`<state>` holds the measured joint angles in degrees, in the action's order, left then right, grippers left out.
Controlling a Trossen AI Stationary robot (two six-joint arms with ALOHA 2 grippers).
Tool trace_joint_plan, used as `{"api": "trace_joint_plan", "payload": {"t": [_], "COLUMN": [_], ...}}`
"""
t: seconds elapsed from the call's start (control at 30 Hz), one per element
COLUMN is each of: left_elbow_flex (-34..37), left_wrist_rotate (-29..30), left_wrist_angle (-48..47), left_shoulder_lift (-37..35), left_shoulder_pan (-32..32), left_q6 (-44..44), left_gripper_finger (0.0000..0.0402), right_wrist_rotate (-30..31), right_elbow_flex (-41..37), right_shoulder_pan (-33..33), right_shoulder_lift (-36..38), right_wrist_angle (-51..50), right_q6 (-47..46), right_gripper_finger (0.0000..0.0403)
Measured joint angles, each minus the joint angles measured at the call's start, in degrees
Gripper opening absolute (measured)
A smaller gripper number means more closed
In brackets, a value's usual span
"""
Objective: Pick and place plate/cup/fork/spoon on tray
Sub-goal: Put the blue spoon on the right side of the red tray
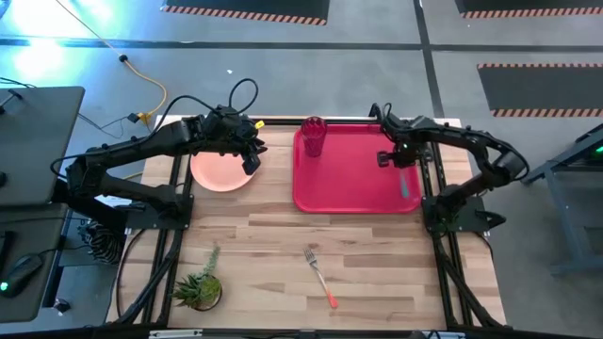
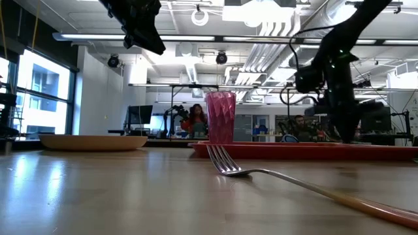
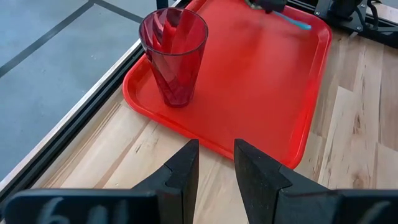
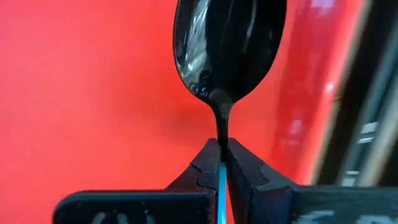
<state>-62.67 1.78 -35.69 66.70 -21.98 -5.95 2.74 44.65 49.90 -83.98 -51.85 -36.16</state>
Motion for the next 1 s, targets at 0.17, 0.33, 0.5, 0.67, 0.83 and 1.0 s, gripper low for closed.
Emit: {"api": "trace_joint_plan", "payload": {"t": [0.17, 0.33, 0.5, 0.67, 0.83, 1.0], "left_elbow_flex": [0.0, 0.0, 0.0, 0.0, 0.0, 0.0], "left_wrist_rotate": [0.0, 0.1, 0.1, 0.2, 0.2, 0.2], "left_wrist_angle": [0.0, 0.0, 0.0, 0.0, 0.0, 0.0], "left_shoulder_lift": [0.0, 0.0, 0.0, 0.0, 0.0, 0.0], "left_shoulder_pan": [0.0, 0.0, 0.0, 0.0, 0.0, 0.0], "left_q6": [-1.0, -1.4, -1.4, -1.5, -1.5, -1.5], "left_gripper_finger": [0.0090, 0.0090, 0.0090, 0.0090, 0.0090, 0.0090], "right_wrist_rotate": [-0.8, -0.6, -0.2, 0.1, -0.3, -1.1], "right_elbow_flex": [-6.6, -6.1, -5.2, -5.2, -5.2, -5.0], "right_shoulder_pan": [0.0, 1.8, 3.9, 5.4, 6.5, 6.5], "right_shoulder_lift": [3.8, 5.6, 5.6, 4.3, 1.0, -0.6], "right_wrist_angle": [3.2, 3.4, 5.4, 5.8, 7.8, 8.9], "right_q6": [-4.2, -3.4, -0.5, 1.6, 3.2, 3.6], "right_gripper_finger": [0.0000, 0.0000, 0.0000, 0.0000, 0.0000, 0.0000]}}
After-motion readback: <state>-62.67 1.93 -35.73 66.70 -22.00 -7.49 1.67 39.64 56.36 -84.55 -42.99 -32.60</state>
